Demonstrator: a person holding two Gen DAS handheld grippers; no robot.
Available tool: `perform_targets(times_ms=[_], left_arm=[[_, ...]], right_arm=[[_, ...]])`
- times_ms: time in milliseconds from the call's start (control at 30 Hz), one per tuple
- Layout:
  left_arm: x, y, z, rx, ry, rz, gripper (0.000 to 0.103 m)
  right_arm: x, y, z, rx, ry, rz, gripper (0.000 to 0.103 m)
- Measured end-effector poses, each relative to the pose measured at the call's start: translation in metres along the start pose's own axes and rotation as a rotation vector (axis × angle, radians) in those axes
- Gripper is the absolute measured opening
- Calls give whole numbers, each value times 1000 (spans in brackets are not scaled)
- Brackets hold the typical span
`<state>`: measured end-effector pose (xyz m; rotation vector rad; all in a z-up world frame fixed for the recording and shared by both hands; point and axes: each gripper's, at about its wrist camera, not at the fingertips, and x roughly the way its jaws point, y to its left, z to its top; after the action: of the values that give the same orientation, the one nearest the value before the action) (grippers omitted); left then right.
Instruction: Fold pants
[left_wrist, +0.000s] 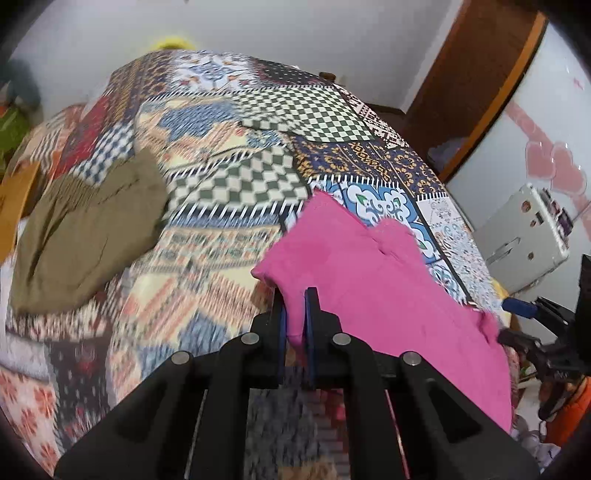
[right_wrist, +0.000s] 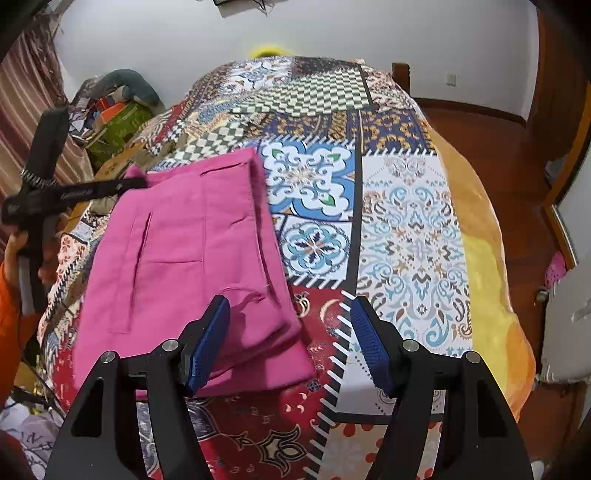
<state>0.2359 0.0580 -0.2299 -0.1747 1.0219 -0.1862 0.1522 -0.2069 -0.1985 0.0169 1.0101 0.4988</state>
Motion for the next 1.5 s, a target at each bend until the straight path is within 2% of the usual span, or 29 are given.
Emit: perform_targets(times_ms=[267,467,767,933,1167,1300,1433,1500], left_arm=[[-43,17,-50,-74,-32,-4,7],[-59,27,-80,-149,-44,-14,7],[-76,34,-112,-176,-50,59,7],[-90,34,-100,-140,-83,97,7],[-86,11,-54,-32,-100,72,8],[-62,-2,-31,12,-67,39,16],[-30,-8,-22,42,-7,28,16],[-15,-7,-24,46,29,40,16]], right_arm=[[-6,26,5,-64,-23,10,64],[-4,43,7,-95,-29,22,64],[11,57,0,-130,12,34,64],[17,52,-6,-107,28,51,64],[19,46,-6,-105,11,36,64],[24,42,-5,-94,4,51,63],[30,40,-3,-98,-1,59,50],[34,38,0,-101,4,60,50]])
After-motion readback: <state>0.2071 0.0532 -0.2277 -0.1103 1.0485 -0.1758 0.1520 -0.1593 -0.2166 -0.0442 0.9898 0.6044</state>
